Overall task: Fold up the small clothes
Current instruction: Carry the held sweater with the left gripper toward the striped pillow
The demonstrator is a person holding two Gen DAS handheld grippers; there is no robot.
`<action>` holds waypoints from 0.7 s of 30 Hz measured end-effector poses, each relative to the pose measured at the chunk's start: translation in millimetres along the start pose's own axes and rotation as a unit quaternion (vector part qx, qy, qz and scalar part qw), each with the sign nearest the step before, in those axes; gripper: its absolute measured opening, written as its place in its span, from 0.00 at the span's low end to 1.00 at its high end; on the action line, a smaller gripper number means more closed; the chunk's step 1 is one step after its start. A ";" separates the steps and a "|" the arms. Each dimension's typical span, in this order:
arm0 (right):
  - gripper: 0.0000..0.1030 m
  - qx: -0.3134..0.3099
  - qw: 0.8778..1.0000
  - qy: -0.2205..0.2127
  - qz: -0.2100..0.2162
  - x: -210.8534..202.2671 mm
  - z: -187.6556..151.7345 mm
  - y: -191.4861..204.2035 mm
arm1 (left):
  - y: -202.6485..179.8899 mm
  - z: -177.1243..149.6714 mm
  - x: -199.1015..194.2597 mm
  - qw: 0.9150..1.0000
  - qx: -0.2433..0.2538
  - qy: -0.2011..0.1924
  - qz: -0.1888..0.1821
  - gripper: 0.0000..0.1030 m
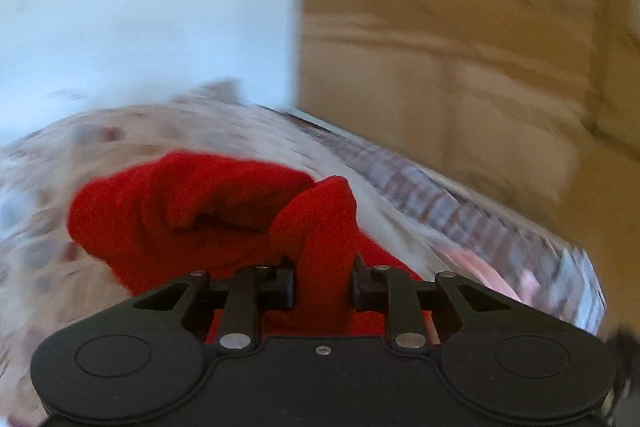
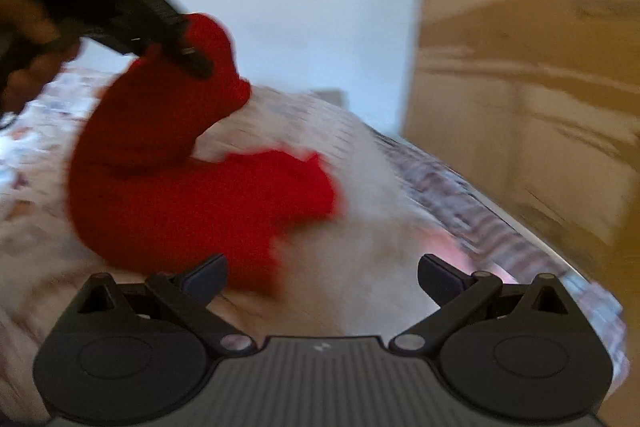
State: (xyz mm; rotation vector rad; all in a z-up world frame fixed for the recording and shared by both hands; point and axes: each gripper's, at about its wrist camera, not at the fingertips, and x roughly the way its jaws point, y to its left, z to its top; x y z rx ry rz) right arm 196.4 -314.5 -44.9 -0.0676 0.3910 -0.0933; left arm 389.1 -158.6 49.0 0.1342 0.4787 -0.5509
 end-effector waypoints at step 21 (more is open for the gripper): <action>1.00 0.104 0.993 0.025 -0.057 1.6 -16.3 -57.4 | -21.7 -42.9 -20.7 0.993 -0.045 0.020 -0.111 0.73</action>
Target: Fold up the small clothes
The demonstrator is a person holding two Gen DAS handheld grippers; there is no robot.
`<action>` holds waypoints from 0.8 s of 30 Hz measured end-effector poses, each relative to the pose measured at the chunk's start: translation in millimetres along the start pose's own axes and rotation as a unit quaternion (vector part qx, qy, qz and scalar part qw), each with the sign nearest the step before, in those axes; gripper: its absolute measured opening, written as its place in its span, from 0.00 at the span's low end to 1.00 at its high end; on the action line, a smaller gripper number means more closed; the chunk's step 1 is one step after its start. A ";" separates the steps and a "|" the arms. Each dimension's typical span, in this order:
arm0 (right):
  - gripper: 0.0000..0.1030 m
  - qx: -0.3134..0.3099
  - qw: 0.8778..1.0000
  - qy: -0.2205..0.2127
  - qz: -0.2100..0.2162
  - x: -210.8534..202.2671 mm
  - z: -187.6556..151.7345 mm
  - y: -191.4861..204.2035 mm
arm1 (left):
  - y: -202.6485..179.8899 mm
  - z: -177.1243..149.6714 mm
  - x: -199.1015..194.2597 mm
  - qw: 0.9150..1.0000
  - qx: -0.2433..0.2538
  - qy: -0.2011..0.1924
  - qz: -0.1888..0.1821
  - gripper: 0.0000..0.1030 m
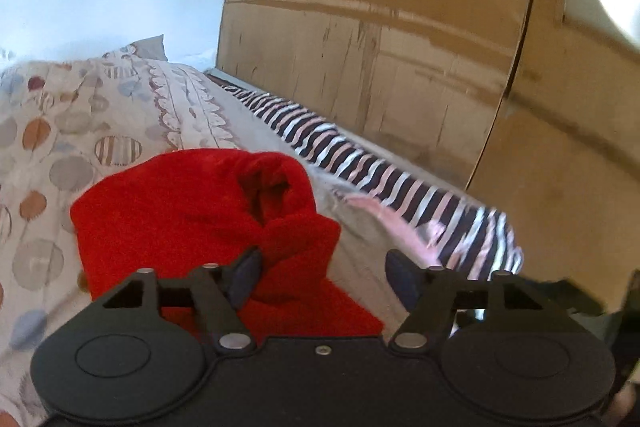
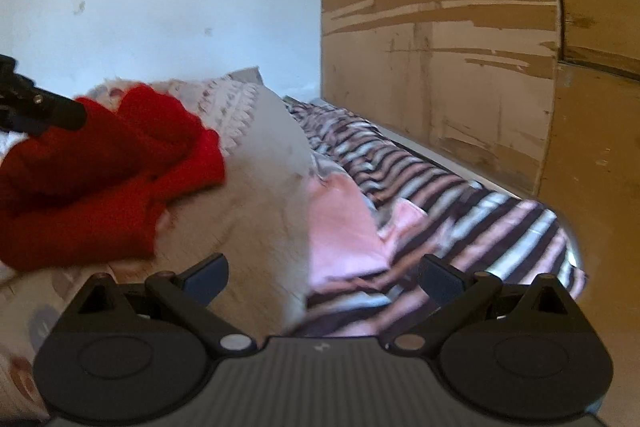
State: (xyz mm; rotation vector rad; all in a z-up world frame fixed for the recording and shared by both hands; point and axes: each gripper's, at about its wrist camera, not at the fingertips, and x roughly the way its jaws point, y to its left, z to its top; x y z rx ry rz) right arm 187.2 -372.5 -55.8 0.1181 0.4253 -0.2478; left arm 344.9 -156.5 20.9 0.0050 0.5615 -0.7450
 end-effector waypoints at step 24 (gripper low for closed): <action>0.16 0.083 0.981 0.024 0.176 87.1 100.6 72.8 | 90.6 -25.1 -25.2 0.955 -0.261 0.005 0.141 0.95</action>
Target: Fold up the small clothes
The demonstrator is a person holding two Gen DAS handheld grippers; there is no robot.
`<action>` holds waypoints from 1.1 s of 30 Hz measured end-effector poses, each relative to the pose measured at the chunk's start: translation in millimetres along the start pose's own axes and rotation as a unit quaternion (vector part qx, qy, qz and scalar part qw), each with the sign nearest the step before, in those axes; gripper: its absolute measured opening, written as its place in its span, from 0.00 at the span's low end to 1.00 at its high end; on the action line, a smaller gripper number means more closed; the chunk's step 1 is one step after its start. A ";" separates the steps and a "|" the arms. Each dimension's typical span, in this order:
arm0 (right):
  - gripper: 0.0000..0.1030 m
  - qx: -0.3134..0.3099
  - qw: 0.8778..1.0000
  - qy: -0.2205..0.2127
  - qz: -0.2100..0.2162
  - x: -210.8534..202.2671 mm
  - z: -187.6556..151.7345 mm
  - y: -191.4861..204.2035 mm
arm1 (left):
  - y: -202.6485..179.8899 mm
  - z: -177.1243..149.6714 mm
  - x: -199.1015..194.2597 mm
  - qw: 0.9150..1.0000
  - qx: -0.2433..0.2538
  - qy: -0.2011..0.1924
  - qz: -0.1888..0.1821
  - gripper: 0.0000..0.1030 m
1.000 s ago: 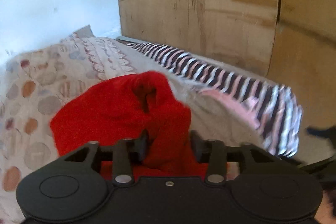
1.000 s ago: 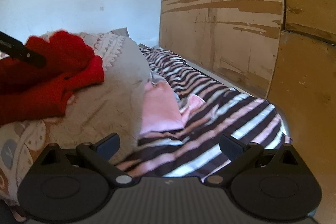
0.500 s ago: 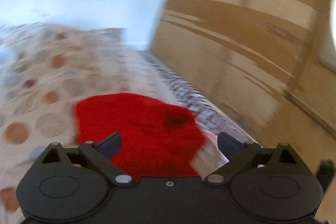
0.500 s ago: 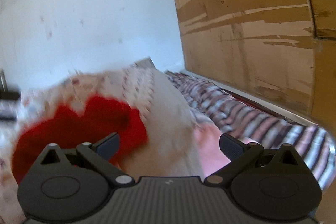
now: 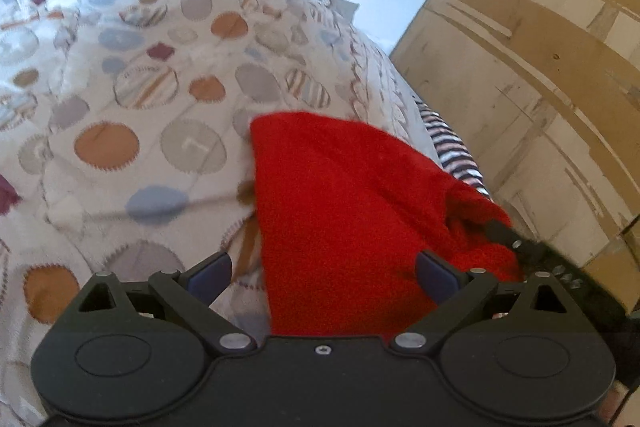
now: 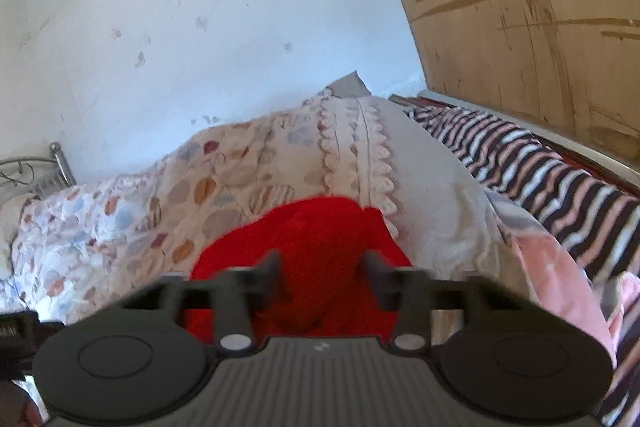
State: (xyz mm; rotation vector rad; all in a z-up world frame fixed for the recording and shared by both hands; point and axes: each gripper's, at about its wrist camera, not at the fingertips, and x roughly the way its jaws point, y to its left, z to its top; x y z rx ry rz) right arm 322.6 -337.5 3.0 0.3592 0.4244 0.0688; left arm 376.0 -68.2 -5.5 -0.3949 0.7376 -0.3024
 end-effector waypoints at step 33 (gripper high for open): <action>1.00 0.046 0.995 -0.039 -0.080 -4.6 -15.2 -45.4 | -1.5 -55.1 13.1 0.998 0.029 0.042 -0.029 0.93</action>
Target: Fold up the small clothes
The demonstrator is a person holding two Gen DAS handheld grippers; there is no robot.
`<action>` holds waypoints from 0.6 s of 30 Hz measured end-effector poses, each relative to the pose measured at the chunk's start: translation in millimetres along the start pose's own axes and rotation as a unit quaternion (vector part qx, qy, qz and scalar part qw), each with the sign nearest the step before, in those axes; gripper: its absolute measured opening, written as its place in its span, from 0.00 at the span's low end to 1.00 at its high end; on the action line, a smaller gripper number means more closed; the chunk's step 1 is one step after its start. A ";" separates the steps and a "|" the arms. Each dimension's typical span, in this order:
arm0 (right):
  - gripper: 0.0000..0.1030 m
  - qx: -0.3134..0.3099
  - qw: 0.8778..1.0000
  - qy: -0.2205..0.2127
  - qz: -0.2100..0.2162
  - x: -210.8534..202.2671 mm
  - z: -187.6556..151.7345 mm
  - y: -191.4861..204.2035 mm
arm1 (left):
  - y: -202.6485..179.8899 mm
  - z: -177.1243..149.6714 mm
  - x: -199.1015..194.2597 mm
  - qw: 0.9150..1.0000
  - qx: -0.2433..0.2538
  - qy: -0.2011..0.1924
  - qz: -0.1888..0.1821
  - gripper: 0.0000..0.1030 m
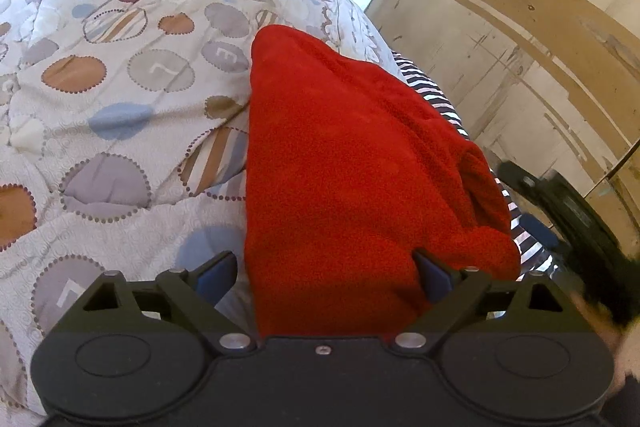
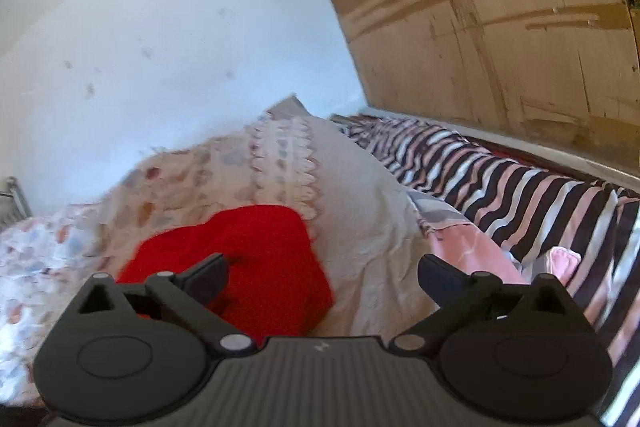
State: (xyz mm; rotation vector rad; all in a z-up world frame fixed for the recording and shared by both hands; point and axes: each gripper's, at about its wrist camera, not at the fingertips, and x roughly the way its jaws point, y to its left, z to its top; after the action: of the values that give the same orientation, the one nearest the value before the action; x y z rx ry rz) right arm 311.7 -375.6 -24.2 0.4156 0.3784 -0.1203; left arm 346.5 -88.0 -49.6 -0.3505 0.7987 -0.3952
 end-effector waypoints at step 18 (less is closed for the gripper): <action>1.00 -0.018 0.998 0.010 -0.053 35.3 -43.1 -13.4 | 7.7 -6.5 8.2 1.000 -0.004 -0.002 -0.014 0.96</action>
State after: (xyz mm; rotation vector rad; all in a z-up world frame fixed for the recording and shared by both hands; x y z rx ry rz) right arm 327.3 -371.2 -79.1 0.3610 0.4217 -0.2127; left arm 348.4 -86.2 -62.3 -0.3709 0.7929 -0.4170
